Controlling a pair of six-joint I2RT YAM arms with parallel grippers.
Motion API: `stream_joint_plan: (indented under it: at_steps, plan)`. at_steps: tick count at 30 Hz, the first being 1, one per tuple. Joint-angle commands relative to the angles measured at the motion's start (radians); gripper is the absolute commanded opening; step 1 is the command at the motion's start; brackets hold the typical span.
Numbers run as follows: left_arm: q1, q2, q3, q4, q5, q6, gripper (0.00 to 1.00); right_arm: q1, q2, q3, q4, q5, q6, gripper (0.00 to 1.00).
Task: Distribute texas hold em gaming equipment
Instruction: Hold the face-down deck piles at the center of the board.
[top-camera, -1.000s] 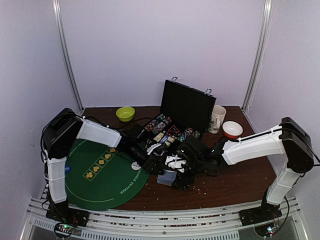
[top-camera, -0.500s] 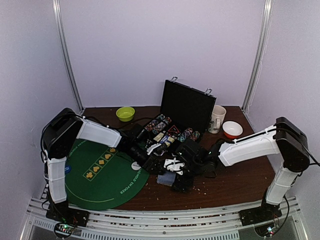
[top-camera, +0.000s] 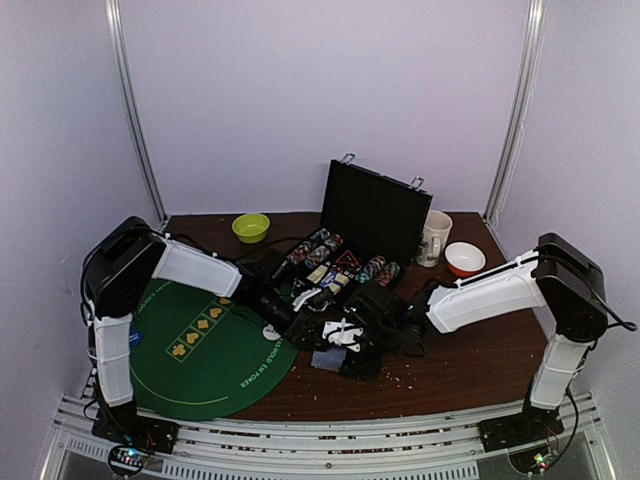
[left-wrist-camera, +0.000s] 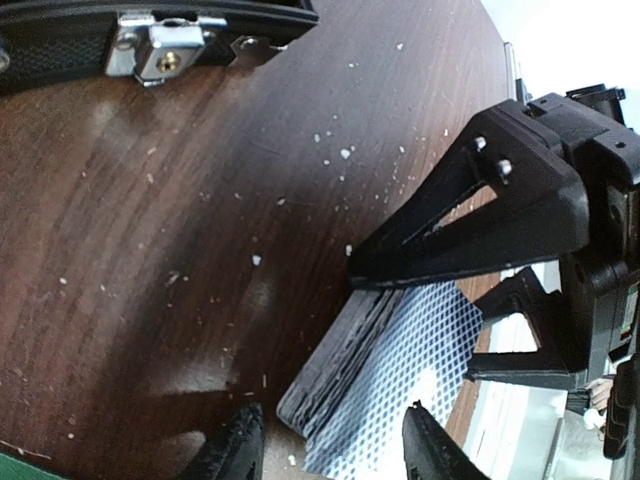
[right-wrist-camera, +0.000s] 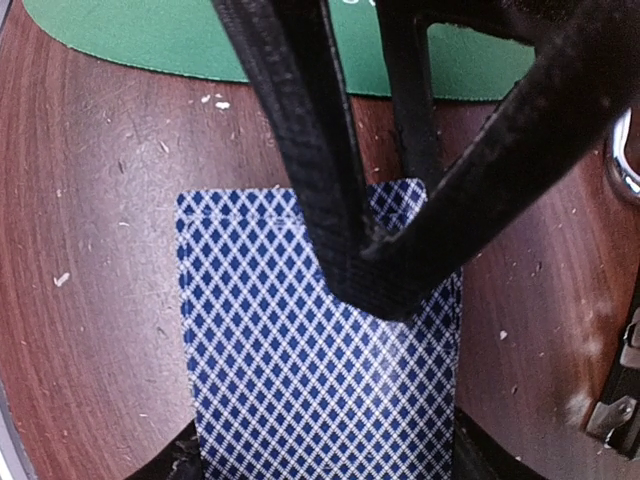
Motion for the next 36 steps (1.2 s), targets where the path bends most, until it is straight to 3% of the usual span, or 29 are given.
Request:
stream_joint_plan:
  at_steps: [1,7,12,24,31,36]
  plan:
    - [0.004,-0.023,-0.036,0.046,0.011,-0.048,0.5,0.01,0.012,-0.021,-0.011,0.084,-0.014,0.63]
    - [-0.012,-0.012,-0.041,0.057,-0.004,-0.068,0.5,0.017,-0.002,-0.037,0.024,0.12,-0.012,0.61]
    - [-0.012,-0.017,-0.033,-0.005,-0.105,-0.047,0.37,0.018,-0.009,-0.046,0.022,0.127,-0.007,0.61]
    - [-0.01,-0.076,-0.04,-0.052,-0.19,-0.02,0.34,0.018,-0.03,-0.081,0.031,0.157,0.003,0.59]
    - [-0.017,-0.057,-0.016,0.096,-0.051,-0.113,0.53,0.018,-0.025,-0.076,0.045,0.151,0.003,0.59]
    - [-0.044,0.001,-0.008,0.086,-0.068,-0.117,0.53,0.017,-0.025,-0.078,0.062,0.166,0.011,0.59]
